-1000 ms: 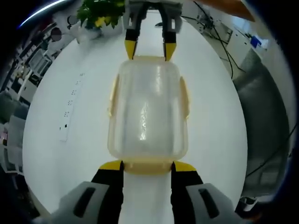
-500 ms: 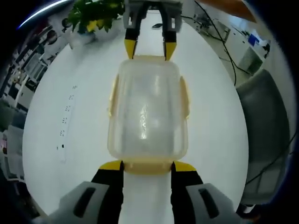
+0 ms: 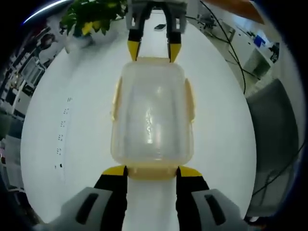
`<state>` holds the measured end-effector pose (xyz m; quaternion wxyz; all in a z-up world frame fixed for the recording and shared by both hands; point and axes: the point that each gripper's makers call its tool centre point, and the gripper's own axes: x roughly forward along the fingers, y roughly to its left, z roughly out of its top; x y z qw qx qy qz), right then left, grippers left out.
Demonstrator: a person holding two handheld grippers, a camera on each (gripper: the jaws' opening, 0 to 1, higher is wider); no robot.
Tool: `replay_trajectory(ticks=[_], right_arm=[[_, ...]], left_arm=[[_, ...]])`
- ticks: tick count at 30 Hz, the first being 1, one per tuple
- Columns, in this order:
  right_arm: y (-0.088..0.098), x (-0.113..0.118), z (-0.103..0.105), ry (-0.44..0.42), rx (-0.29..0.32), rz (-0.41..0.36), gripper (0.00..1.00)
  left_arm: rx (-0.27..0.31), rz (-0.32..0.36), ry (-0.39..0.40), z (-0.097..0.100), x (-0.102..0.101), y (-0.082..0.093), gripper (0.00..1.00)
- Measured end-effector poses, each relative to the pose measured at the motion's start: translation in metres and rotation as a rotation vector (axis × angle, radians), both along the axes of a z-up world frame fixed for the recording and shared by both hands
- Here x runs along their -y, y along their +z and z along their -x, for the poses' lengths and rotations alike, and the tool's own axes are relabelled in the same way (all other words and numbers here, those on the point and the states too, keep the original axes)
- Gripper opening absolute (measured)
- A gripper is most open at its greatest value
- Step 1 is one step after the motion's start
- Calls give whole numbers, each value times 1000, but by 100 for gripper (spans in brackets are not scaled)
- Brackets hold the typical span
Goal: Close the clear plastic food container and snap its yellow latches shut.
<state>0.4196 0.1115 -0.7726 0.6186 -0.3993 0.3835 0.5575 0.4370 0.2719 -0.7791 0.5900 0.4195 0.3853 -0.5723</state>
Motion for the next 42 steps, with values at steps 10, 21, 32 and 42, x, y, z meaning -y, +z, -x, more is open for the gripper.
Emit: replay_trajectory(ticks=[10, 21, 32, 42], right_arm=[[-7, 8, -2, -4, -14, 1, 37], [-10, 4, -2, 4, -20, -5, 37], [-13, 4, 3, 4, -27, 1, 37], [-15, 6, 4, 0, -41, 5, 38]], left_arm=[[-11, -10, -3, 8, 12, -4, 33], [-18, -26, 3, 8, 9, -3, 34], [-27, -34, 3, 10, 9, -4, 34], [-46, -32, 11, 10, 10, -7, 34]])
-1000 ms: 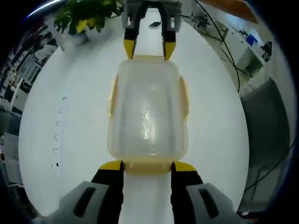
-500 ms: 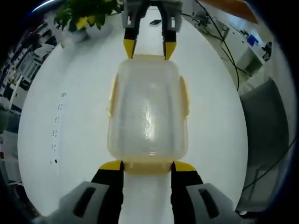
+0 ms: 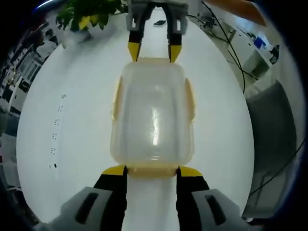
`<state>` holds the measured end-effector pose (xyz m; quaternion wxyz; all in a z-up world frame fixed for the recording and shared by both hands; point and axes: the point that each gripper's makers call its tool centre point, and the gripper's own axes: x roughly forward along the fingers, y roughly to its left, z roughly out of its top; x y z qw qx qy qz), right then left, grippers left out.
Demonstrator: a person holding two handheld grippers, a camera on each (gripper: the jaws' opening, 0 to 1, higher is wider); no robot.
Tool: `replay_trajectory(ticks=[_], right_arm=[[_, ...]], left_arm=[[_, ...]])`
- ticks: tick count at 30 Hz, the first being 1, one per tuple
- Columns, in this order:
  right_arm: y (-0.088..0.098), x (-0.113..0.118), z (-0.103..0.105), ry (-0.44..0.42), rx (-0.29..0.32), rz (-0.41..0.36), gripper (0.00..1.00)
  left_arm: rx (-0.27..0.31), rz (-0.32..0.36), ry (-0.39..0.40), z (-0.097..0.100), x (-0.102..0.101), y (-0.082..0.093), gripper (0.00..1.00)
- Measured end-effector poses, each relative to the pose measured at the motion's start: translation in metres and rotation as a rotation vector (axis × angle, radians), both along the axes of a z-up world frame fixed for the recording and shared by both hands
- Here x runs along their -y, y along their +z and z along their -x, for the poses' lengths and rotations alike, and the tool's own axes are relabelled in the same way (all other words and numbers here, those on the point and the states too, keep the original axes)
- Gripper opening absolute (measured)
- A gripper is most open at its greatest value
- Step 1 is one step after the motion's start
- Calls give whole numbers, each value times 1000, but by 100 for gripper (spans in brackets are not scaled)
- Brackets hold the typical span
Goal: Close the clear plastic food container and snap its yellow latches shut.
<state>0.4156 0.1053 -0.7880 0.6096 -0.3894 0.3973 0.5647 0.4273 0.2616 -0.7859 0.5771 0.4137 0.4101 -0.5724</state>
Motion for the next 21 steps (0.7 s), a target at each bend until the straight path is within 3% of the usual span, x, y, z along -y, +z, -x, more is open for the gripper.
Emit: replay_trajectory(ticks=[13, 17, 20, 21], right_arm=[[-2, 2, -2, -44, -21, -15, 38], [-5, 11, -1, -86, -32, -17, 36], [-8, 21, 0, -117, -37, 1, 39], [-8, 25, -1, -154, -43, -6, 39]], left_arm=[[-7, 14, 13, -2, -3, -2, 35], [-23, 5, 58, 0, -16, -6, 35], [-32, -18, 116, -1, -31, -8, 42], [-41, -10, 173, -2, -35, -6, 44]])
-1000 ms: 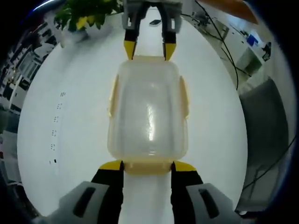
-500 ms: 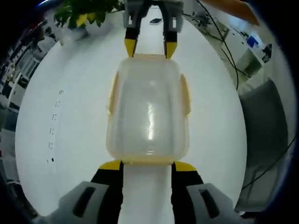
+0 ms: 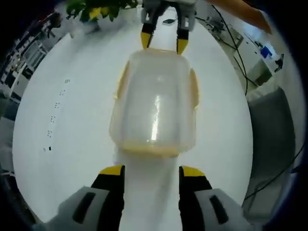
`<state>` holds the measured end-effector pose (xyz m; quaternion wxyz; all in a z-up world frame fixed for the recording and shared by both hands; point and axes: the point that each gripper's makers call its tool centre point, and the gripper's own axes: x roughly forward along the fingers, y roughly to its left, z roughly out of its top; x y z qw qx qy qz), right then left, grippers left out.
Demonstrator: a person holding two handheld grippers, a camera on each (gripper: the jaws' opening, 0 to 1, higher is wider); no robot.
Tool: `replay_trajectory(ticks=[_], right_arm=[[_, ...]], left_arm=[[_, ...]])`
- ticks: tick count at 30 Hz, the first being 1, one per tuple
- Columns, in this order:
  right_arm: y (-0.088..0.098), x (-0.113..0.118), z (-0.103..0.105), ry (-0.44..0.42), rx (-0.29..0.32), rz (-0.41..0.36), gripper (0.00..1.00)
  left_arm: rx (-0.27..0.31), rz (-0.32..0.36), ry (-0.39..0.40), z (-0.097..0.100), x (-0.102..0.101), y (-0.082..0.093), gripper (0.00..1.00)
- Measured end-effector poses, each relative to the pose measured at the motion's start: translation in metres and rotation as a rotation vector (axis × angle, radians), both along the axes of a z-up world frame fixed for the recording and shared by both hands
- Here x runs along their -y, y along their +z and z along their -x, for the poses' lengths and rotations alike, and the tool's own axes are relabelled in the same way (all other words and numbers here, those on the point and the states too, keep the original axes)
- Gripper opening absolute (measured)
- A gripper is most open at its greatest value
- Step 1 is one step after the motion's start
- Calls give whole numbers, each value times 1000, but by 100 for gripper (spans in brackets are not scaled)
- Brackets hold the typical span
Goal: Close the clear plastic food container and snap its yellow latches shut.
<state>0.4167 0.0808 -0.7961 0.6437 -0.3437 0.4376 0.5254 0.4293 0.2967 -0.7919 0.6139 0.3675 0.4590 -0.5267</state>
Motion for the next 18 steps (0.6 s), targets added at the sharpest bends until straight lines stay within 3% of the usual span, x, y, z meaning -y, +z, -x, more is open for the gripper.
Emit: replay_trajectory(ticks=[5, 7, 8, 9, 11, 13, 18], right_arm=[[12, 13, -9, -262, -63, -48, 27], [19, 10, -17, -325, -73, -109, 30], [30, 4, -32, -426, -88, -209, 31], [36, 3, -37, -471, -97, -251, 32], [42, 1, -41, -574, -125, -312, 32], [46, -2, -42, -668, -179, -377, 34], [40, -7, -35, -817, -264, -425, 38]], left_arm=[[-81, 104, 230, 8, 8, 21, 45], [-142, 146, 287, 13, 11, 27, 50], [-241, 225, 361, 20, 19, 35, 54], [-263, 265, 434, 20, 22, 39, 57], [-259, 298, 495, 18, 24, 42, 55], [-299, 297, 621, 18, 24, 41, 54], [-311, 289, 792, 17, 26, 36, 56]])
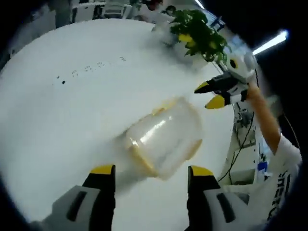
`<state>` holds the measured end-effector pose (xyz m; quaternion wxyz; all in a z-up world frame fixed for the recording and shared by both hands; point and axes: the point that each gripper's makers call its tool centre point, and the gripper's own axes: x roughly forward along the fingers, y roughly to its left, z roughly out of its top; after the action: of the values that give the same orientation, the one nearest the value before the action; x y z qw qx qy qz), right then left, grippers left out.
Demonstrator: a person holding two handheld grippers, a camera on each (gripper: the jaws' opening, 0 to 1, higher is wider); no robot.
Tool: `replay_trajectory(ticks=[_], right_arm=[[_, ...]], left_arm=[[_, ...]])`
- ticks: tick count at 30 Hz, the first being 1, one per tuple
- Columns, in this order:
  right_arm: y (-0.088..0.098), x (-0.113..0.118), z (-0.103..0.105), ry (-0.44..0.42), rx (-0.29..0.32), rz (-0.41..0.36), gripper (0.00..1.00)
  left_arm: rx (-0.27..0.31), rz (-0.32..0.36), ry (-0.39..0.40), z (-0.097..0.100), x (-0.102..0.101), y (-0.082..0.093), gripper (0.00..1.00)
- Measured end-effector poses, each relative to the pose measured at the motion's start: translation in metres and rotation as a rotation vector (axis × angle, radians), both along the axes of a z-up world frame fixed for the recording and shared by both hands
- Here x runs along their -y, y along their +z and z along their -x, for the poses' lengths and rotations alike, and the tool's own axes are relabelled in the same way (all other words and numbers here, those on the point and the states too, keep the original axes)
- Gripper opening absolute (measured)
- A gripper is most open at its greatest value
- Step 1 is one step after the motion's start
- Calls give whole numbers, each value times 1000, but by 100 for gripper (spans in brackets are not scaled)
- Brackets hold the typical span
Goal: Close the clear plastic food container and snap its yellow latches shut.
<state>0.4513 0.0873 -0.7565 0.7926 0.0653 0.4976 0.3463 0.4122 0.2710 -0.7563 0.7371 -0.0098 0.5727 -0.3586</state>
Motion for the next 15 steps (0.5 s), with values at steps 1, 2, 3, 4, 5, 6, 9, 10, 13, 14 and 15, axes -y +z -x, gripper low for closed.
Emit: replay_trajectory(ticks=[1, 2, 3, 4, 5, 6, 9, 10, 13, 14, 15], right_arm=[[-1, -1, 1, -11, -10, -9, 38], [-3, -4, 3, -54, -41, -33, 38], [-4, -6, 4, -86, -60, -49, 39], [-5, -8, 1, -117, -73, -66, 39], [-7, -8, 1, -119, -75, -62, 39], [-9, -10, 2, -130, -76, -63, 39], [-12, -14, 5, -158, -84, -63, 40], [-14, -16, 6, -166, -88, -61, 39], [-18, -20, 13, -154, -103, -47, 35], [-18, -22, 14, -153, -106, -46, 35], [-18, -25, 17, -142, -108, -53, 33]], left_arm=[[-11, 4, 40, 0, 2, -1, 56], [-46, 8, 95, 3, 5, -2, 56], [-57, 12, 106, 4, 7, -3, 56], [-75, 16, 131, 6, 10, -5, 56], [-91, 7, 146, 8, 11, -7, 55], [-85, 7, 159, 7, 12, -9, 54], [-92, -5, 201, 2, 13, -13, 52], [-95, -5, 212, -1, 13, -14, 51], [-113, -27, 212, 3, 13, -19, 44], [-118, -31, 204, 5, 14, -20, 43], [-126, -31, 202, 7, 15, -21, 42]])
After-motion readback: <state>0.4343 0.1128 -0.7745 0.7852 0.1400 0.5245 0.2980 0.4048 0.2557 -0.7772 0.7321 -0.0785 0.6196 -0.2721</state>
